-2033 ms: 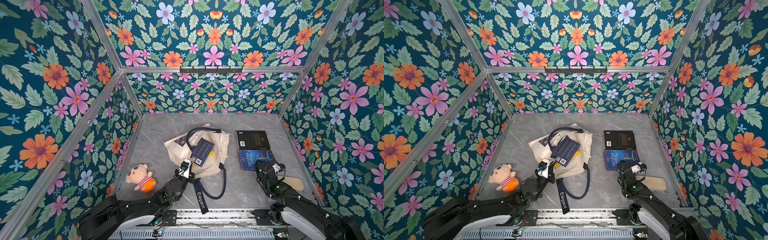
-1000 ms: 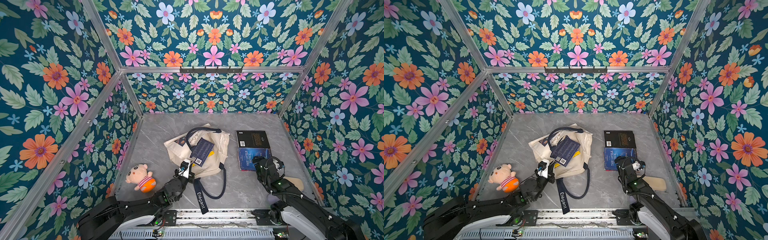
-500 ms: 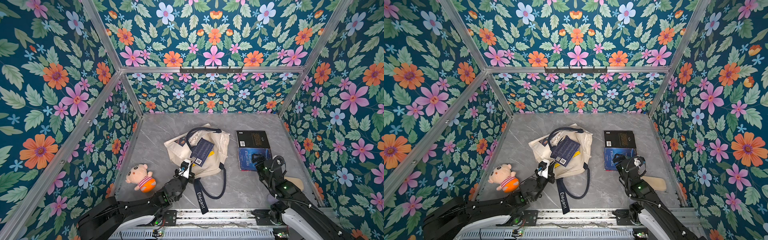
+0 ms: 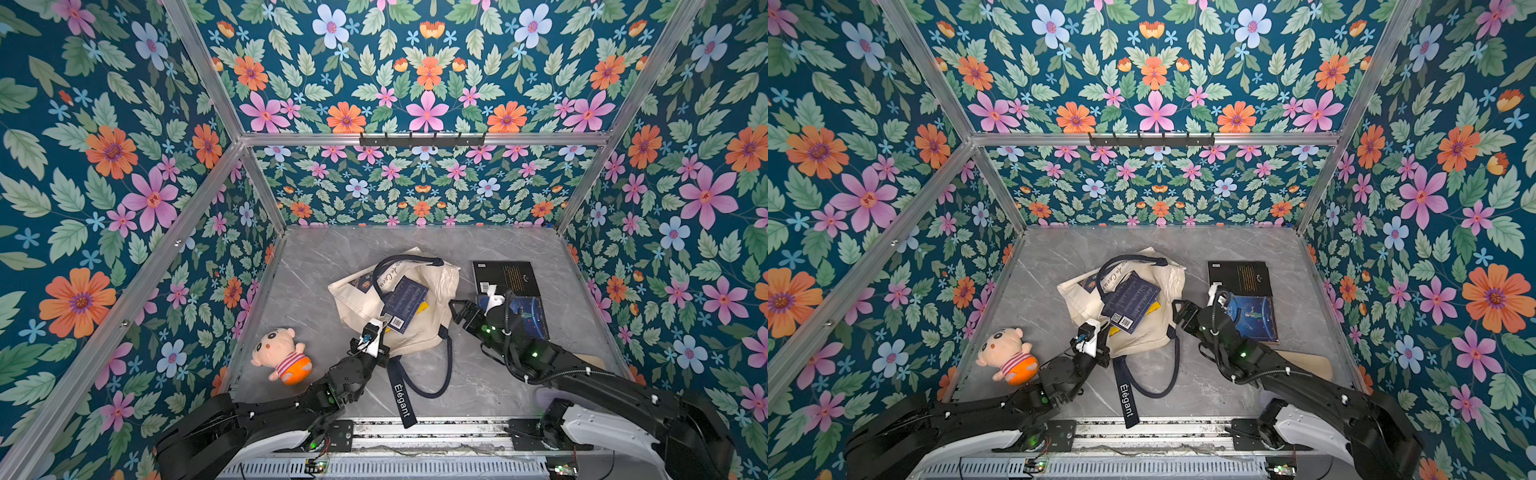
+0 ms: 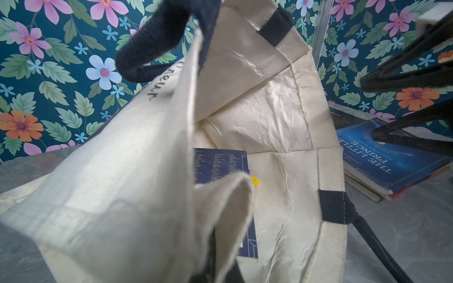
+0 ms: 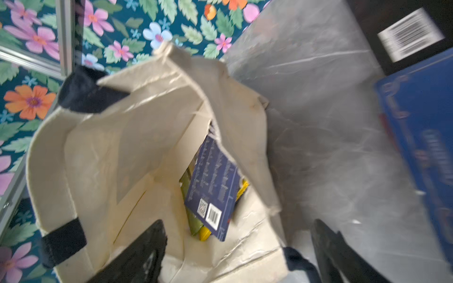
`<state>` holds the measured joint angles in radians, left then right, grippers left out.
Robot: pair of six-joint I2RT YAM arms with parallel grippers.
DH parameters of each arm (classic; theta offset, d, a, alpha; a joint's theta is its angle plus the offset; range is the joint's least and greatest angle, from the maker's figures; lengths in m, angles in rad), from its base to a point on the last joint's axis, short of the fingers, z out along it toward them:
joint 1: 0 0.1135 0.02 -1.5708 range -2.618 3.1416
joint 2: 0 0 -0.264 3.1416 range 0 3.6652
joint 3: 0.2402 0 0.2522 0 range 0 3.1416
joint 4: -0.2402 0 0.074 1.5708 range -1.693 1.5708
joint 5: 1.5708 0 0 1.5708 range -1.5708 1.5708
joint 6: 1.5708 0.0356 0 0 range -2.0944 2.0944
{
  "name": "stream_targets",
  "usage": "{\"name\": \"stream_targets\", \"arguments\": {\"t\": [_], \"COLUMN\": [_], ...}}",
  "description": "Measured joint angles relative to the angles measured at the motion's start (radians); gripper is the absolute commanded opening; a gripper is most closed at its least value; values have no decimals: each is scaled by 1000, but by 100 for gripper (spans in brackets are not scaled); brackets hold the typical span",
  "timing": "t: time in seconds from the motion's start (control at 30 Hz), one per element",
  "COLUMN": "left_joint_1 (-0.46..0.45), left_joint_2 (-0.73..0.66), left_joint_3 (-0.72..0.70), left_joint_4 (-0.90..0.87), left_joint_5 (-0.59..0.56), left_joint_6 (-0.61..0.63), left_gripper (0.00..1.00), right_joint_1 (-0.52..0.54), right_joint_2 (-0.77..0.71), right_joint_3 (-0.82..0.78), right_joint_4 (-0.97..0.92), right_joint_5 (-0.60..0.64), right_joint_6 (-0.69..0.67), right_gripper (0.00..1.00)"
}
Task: Take out the books from the canvas bag
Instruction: Pick up the book from the canvas bag.
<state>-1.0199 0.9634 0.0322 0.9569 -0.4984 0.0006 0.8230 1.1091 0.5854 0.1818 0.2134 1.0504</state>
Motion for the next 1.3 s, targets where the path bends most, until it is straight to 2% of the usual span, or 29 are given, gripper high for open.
{"name": "stream_targets", "arguments": {"t": [0.13,0.3,0.53,0.7,1.0,1.1,1.3], "left_joint_1": [0,0,1,1,1,1,1], "left_joint_2": [-3,-7,-7,-9,-13,-13,-13], "left_joint_3": [0,0,0,0,0,0,0], "left_joint_4": [-1,-2,-7,-9,-11,-11,-11], "left_joint_5": [3,3,10,16,25,25,25], "left_joint_6": [0,0,0,0,0,0,0], "left_gripper": [0,0,0,0,0,0,0], "right_joint_1": [76,85,89,80,32,31,29], "right_joint_2": [159,325,490,581,718,738,742], "right_joint_3": [89,141,218,251,270,288,313], "right_joint_4": [77,155,216,248,303,325,336], "right_joint_5": [-41,-92,-161,-177,-223,-233,-237], "right_joint_6": [-25,-5,22,34,83,83,80], "right_gripper": [83,76,74,74,65,54,42]}}
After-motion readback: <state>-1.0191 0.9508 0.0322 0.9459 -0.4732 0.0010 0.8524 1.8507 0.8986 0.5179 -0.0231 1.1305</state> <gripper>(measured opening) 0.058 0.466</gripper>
